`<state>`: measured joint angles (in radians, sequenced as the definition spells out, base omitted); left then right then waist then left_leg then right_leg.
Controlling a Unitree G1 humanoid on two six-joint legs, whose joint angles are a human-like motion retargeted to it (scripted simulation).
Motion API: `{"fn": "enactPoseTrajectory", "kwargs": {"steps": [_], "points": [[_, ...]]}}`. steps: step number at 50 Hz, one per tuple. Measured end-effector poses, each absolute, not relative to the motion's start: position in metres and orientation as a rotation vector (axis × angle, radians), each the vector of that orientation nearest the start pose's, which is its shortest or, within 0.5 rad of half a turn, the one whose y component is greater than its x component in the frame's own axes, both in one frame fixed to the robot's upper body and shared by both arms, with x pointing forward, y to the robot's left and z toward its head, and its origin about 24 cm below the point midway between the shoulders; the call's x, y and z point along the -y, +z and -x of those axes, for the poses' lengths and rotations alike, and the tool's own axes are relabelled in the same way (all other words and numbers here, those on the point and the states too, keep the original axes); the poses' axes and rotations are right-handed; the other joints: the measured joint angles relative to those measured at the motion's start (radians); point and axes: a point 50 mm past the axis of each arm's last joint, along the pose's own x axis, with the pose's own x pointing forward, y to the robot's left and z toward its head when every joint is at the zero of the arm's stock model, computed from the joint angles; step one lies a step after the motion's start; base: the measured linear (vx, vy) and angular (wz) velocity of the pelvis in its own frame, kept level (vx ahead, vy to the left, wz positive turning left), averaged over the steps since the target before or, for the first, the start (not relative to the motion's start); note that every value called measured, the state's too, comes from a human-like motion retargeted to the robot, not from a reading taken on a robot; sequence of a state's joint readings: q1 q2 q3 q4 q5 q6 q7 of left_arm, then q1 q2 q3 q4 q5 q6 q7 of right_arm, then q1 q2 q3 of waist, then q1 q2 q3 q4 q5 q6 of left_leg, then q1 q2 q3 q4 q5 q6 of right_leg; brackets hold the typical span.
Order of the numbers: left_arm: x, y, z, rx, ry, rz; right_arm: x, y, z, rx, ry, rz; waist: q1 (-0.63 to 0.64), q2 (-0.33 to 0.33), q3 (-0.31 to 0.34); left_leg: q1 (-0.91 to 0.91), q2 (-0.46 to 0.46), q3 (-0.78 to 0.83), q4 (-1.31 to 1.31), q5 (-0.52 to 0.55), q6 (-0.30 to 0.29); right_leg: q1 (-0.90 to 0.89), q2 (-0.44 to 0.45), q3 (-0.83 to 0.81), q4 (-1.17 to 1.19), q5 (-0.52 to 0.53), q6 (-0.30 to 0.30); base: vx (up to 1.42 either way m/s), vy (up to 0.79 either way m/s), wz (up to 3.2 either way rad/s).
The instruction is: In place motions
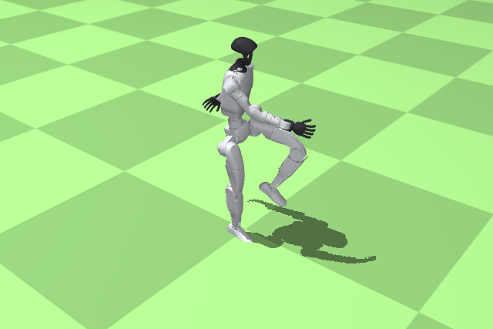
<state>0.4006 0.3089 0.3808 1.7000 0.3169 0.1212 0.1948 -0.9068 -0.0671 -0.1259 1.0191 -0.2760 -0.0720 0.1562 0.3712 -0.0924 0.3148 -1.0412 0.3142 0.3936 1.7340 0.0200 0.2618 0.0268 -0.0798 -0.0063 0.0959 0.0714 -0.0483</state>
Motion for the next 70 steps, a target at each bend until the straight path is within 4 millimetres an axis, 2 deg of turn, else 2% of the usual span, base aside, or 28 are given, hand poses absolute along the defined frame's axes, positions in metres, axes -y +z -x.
{"fn": "enactPoseTrajectory", "kwargs": {"steps": [5,9,13,15,18,20,22,23,25,26,28,30,34,40,44,46,49,52,53,55,57,58,60,61,63,65,67,70], "points": [[-0.275,-0.091,0.219,-2.135,0.594,-0.241,0.133,0.22,-0.411,0.336,0.108,0.534,0.144,-0.052,0.112,-0.22,-0.018,0.173,0.028,-0.009,0.0,-0.024,-0.097,0.057,0.085,-0.016,0.015,0.08,0.02,-0.03],[-0.252,-0.098,0.22,-2.099,0.779,-0.061,0.125,0.249,-0.404,0.51,0.007,0.617,0.107,-0.078,0.093,-0.18,-0.024,0.215,0.003,-0.009,-0.001,-0.026,-0.108,0.037,0.106,-0.042,0.019,0.11,0.07,0.62],[-0.233,-0.123,0.187,-2.003,0.718,0.061,0.121,0.208,-0.401,0.449,-0.009,0.626,0.051,-0.062,-0.008,0.002,-0.009,0.133,-0.068,0.003,0.0,-0.007,-0.05,-0.001,0.042,-0.048,0.022,0.15,0.01,0.49],[-0.227,-0.138,0.16,-1.945,0.587,0.07,0.122,0.162,-0.397,0.324,0.021,0.633,0.015,-0.042,-0.068,0.157,-0.036,0.104,-0.2,0.009,0.0,0.006,-0.016,-0.034,0.014,-0.054,0.03,0.15,0.08,0.9],[-0.223,-0.154,0.117,-1.855,0.417,-0.054,0.128,0.056,-0.369,-0.04,0.144,0.666,-0.075,-0.047,-0.174,0.434,-0.152,0.15,-0.606,0.068,-0.001,-0.004,-0.036,-0.118,0.0,-0.073,0.084,0.18,0.24,1.26],[-0.224,-0.161,0.087,-1.753,0.404,-0.232,0.137,-0.027,-0.319,-0.363,0.285,0.672,-0.166,-0.034,-0.253,0.606,-0.232,0.109,-0.889,0.052,0.0,0.009,-0.018,-0.176,-0.002,-0.089,0.116,0.51,0.29,1.72],[-0.221,-0.167,0.051,-1.633,0.379,-0.383,0.147,-0.102,-0.239,-0.663,0.381,0.633,-0.273,0.011,-0.326,0.766,-0.337,-0.041,-1.202,0.068,-0.079,0.021,0.025,-0.259,0.01,-0.098,0.146,0.65,0.3,1.77],[-0.218,-0.17,0.028,-1.574,0.319,-0.423,0.154,-0.132,-0.191,-0.811,0.371,0.596,-0.318,0.033,-0.343,0.865,-0.362,-0.069,-1.355,-0.065,-0.137,0.028,0.046,-0.299,0.033,-0.102,0.165,0.44,0.15,1.74],[-0.205,-0.176,-0.029,-1.445,0.044,-0.415,0.173,-0.17,-0.093,-1.112,0.217,0.489,-0.401,0.058,-0.313,1.018,-0.326,0.063,-1.572,-0.128,-0.14,0.046,0.053,-0.405,0.13,-0.058,0.212,0.09,0.11,1.92],[-0.198,-0.174,-0.065,-1.372,-0.147,-0.376,0.184,-0.177,-0.052,-1.277,0.115,0.398,-0.438,0.086,-0.273,1.02,-0.304,-0.031,-1.607,-0.09,-0.171,-0.006,0.038,-0.433,0.282,0.081,0.254,-0.22,0.1,1.66],[-0.186,-0.156,-0.141,-1.198,-0.456,-0.356,0.196,-0.176,0.021,-1.589,-0.107,0.193,-0.454,0.149,-0.179,0.985,-0.2,-0.183,-1.592,-0.056,-0.223,-0.218,0.113,-0.298,0.636,0.245,0.305,-0.39,-0.09,0.18],[-0.17,-0.122,-0.215,-0.949,-0.606,-0.429,0.204,-0.166,0.085,-1.829,-0.413,0.005,-0.408,0.192,-0.096,0.981,-0.129,-0.147,-1.583,-0.042,-0.242,-0.442,0.16,-0.19,1.009,0.222,0.31,-0.42,0.01,-1.21],[-0.163,-0.042,-0.306,-0.45,-0.49,-0.626,0.211,-0.139,0.158,-2.036,-0.867,-0.227,-0.582,0.283,-0.013,0.887,-0.071,-0.208,-1.548,-0.037,-0.233,-0.878,0.124,-0.247,1.485,0.09,0.31,-0.23,0.25,0.48],[-0.176,0.0,-0.33,-0.189,-0.253,-0.574,0.215,-0.109,0.214,-2.18,-0.882,-0.177,-0.747,0.31,0.053,0.918,-0.05,-0.205,-1.614,-0.016,-0.226,-1.146,0.15,-0.319,1.528,0.032,0.272,0.02,0.09,0.37],[-0.16,-0.043,-0.302,-0.39,-0.386,-0.492,0.195,-0.103,0.228,-2.3,-0.796,-0.14,-0.677,0.296,-0.018,0.942,-0.09,-0.188,-1.639,-0.018,-0.213,-0.963,0.11,-0.308,1.363,0.083,0.259,0.12,-0.05,-0.35],[-0.156,-0.075,-0.273,-0.555,-0.441,-0.462,0.187,-0.11,0.219,-2.293,-0.719,-0.141,-0.638,0.285,-0.068,0.944,-0.118,-0.169,-1.645,-0.024,-0.205,-0.802,0.104,-0.294,1.23,0.128,0.283,0.07,-0.05,-0.51],[-0.168,-0.123,-0.216,-0.862,-0.415,-0.433,0.184,-0.134,0.178,-2.189,-0.494,-0.18,-0.579,0.211,-0.119,0.997,-0.192,-0.092,-1.647,-0.052,-0.19,-0.496,0.101,-0.232,0.956,0.187,0.301,0.15,-0.05,-0.81],[-0.175,-0.167,-0.116,-1.193,-0.321,-0.393,0.19,-0.153,0.129,-2.07,-0.324,-0.117,-0.523,0.153,-0.223,1.014,-0.272,-0.027,-1.619,-0.103,-0.16,-0.184,0.162,-0.075,0.493,0.23,0.306,0.36,-0.16,-0.84],[-0.176,-0.176,-0.073,-1.319,-0.289,-0.378,0.193,-0.159,0.108,-2.027,-0.295,-0.053,-0.503,0.129,-0.261,1.004,-0.299,-0.003,-1.58,-0.13,-0.151,-0.078,0.175,-0.014,0.31,0.145,0.309,0.4,-0.2,-0.66],[-0.179,-0.181,0.015,-1.579,-0.224,-0.343,0.202,-0.169,0.057,-1.894,-0.282,0.12,-0.488,0.083,-0.324,0.977,-0.349,0.073,-1.442,-0.131,-0.123,0.074,0.003,-0.418,0.112,-0.076,0.196,0.36,0.0,-0.59],[-0.191,-0.173,0.067,-1.747,-0.132,-0.322,0.194,-0.176,-0.042,-1.6,-0.254,0.156,-0.359,0.046,-0.325,0.768,-0.219,0.168,-1.005,0.075,-0.051,0.015,-0.013,-0.205,0.093,-0.105,0.176,-0.13,-0.29,-2.07],[-0.199,-0.169,0.081,-1.791,-0.063,-0.317,0.186,-0.168,-0.106,-1.394,-0.23,0.12,-0.274,0.061,-0.263,0.642,-0.108,0.122,-0.782,0.165,-0.013,0.016,0.039,-0.081,0.089,-0.103,0.179,-0.44,-0.57,-2.62],[-0.217,-0.159,0.106,-1.843,0.09,-0.282,0.165,-0.117,-0.233,-0.948,-0.128,0.059,-0.162,0.05,-0.124,0.398,-0.105,-0.048,-0.41,0.098,0.0,0.026,0.086,0.06,0.096,-0.086,0.128,-0.48,-0.7,-2.21],[-0.223,-0.154,0.119,-1.883,0.147,-0.234,0.152,-0.078,-0.285,-0.76,-0.052,0.056,-0.117,0.049,-0.066,0.343,0.007,-0.033,-0.28,0.042,0.0,0.051,0.084,0.017,0.097,-0.077,0.091,-0.39,-0.71,-1.76],[-0.227,-0.145,0.141,-1.974,0.229,-0.15,0.127,0.009,-0.358,-0.431,0.037,0.074,-0.053,0.034,0.053,0.217,0.102,-0.015,-0.104,-0.016,0.0,0.1,0.057,0.029,0.098,-0.062,0.056,-0.42,-0.54,-1.09],[-0.234,-0.139,0.152,-2.032,0.348,-0.15,0.122,0.098,-0.4,-0.13,0.058,0.124,0.054,0.032,0.147,0.08,0.097,0.033,-0.047,-0.038,0.0,0.118,0.022,0.087,0.081,-0.04,0.044,-0.42,-0.17,-0.81],[-0.247,-0.129,0.167,-2.038,0.456,-0.178,0.127,0.162,-0.414,0.089,0.067,0.227,0.15,-0.001,0.169,-0.026,0.074,0.145,-0.055,-0.05,0.0,0.092,-0.051,0.093,0.077,-0.033,0.038,0.02,0.14,-0.42],[-0.262,-0.11,0.196,-2.042,0.56,-0.171,0.132,0.215,-0.417,0.27,0.025,0.416,0.197,-0.08,0.144,-0.116,-0.002,0.285,-0.103,-0.038,-0.002,0.043,-0.145,0.09,0.106,-0.04,0.055,0.35,0.27,0.51]]}}
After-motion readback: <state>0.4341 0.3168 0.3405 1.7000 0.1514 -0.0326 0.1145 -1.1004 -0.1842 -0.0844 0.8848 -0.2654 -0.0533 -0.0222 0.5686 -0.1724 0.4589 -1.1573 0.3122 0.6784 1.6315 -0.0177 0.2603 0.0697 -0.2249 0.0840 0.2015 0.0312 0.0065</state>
